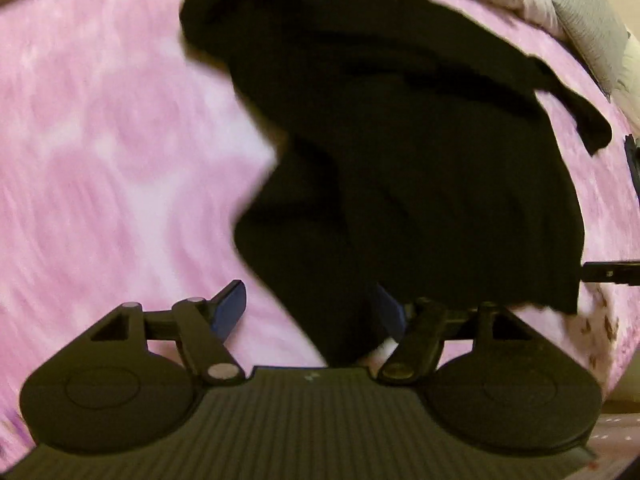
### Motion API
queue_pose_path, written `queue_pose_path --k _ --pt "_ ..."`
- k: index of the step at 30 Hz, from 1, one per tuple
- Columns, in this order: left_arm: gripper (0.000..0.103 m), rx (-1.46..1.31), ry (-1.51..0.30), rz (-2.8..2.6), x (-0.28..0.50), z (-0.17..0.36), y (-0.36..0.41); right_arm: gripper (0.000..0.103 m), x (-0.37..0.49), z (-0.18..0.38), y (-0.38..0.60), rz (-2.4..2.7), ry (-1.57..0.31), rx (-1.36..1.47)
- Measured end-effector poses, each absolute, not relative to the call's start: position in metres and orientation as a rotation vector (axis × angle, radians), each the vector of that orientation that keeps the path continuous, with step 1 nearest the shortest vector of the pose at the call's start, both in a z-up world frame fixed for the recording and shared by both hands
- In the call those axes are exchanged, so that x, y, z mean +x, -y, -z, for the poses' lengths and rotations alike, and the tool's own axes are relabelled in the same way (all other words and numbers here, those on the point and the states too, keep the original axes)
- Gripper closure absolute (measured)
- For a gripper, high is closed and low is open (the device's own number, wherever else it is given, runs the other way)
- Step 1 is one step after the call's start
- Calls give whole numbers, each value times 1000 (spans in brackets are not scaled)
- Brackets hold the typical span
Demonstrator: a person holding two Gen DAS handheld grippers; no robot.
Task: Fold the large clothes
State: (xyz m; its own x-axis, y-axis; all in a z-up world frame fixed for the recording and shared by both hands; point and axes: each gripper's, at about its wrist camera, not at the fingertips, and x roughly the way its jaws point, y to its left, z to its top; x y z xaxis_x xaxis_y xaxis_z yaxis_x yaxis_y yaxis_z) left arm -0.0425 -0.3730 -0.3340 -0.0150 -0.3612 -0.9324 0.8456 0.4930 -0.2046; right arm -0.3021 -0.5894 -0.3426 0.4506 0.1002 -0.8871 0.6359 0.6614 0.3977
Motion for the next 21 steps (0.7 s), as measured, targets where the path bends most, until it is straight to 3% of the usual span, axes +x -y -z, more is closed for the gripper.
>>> queue_pose_path --k 3,5,6,7,8,14,21 --pt "59 461 -1264 1006 -53 346 365 42 -309 348 584 444 -982 867" --pt "68 427 -1259 985 -56 348 362 45 -310 350 586 471 -934 900" --pt "82 408 -1264 988 -56 348 362 52 -311 350 587 478 -926 906" --pt "95 389 -1269 996 -56 346 362 85 -311 350 588 476 -936 909" --pt "96 380 -1269 1007 -56 344 362 103 -310 351 592 462 -951 931" --pt "97 351 -1211 1116 -65 286 335 103 -322 287 605 402 -1025 805" --pt "97 401 -1280 1249 -130 229 276 103 -380 214 584 377 -1162 660"
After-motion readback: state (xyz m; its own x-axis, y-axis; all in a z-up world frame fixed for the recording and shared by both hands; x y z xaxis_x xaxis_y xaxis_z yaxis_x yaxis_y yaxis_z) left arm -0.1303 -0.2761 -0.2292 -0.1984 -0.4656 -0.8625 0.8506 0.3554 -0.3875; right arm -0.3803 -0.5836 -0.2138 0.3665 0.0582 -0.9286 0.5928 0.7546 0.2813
